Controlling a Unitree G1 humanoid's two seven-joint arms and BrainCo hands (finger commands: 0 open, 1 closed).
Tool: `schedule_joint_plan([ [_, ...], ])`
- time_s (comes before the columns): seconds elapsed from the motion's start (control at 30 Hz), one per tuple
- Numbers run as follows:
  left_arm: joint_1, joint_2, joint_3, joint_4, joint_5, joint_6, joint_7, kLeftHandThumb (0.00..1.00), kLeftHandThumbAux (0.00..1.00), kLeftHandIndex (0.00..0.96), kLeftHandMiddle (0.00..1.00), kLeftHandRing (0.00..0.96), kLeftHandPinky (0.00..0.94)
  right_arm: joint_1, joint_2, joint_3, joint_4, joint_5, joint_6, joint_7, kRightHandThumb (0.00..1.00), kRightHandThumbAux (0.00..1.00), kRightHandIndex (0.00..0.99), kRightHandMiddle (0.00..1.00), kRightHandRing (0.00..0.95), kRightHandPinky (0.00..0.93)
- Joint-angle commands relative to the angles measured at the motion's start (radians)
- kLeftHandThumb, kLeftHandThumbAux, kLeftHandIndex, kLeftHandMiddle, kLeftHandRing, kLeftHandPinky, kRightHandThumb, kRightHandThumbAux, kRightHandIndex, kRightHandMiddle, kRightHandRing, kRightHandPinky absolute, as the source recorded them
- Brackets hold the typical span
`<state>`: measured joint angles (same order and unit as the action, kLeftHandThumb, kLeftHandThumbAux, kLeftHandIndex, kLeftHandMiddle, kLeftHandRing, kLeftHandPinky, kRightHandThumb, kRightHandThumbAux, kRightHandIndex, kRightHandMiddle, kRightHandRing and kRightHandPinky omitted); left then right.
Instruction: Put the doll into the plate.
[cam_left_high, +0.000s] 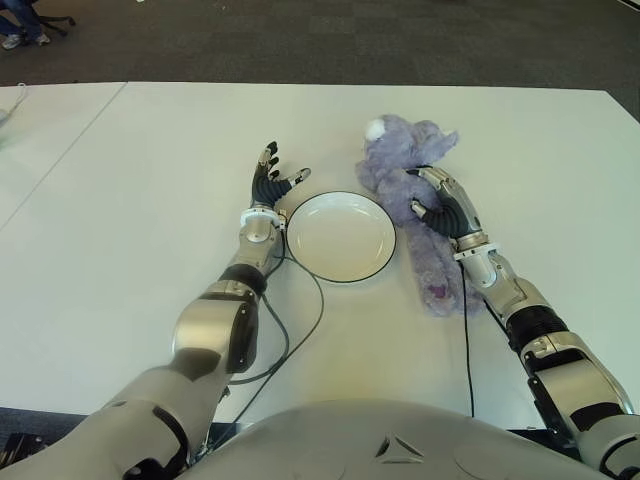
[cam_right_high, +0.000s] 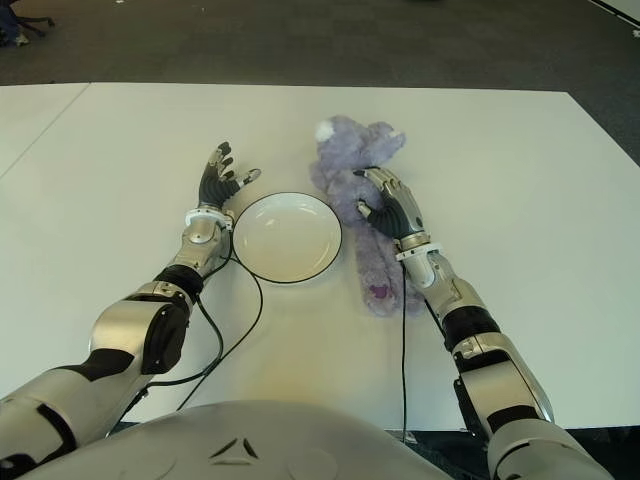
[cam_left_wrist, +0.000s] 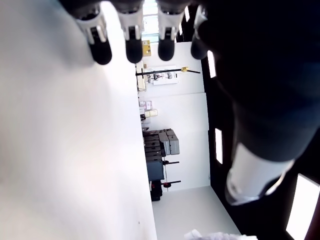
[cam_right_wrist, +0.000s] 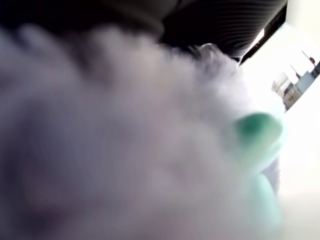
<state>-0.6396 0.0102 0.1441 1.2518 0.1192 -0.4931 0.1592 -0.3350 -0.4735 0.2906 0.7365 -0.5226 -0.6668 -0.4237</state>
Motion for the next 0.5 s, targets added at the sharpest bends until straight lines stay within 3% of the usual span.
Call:
schedule_joint_plan([
  [0.03,0.170,-0.060,-0.014,0.111,0.015,0.120,0.002,0.000,0.775,0.033,0.074,0.084,0.119,0.065,0.044,0.005,0.090,0.019,0.056,0.057,0.714,0.708,0.441,0.841,0.845,0.872],
  [0.23,0.170,-0.061,-0.014,0.111,0.015,0.116,0.002,0.000,0.765,0.024,0.069,0.081,0.110,0.064,0.047,-0.020,0.090,0.068,0.042,0.096,0.716,0.709,0.441,0.847,0.855,0.869],
  [0.5,0.172,-0.063,-0.010,0.111,0.010,0.108,0.003,0.000,0.775,0.040,0.076,0.084,0.122,0.055,0.048,-0.043,0.096,0.078,0.035,0.075,0.717,0.708,0.441,0.848,0.862,0.881],
])
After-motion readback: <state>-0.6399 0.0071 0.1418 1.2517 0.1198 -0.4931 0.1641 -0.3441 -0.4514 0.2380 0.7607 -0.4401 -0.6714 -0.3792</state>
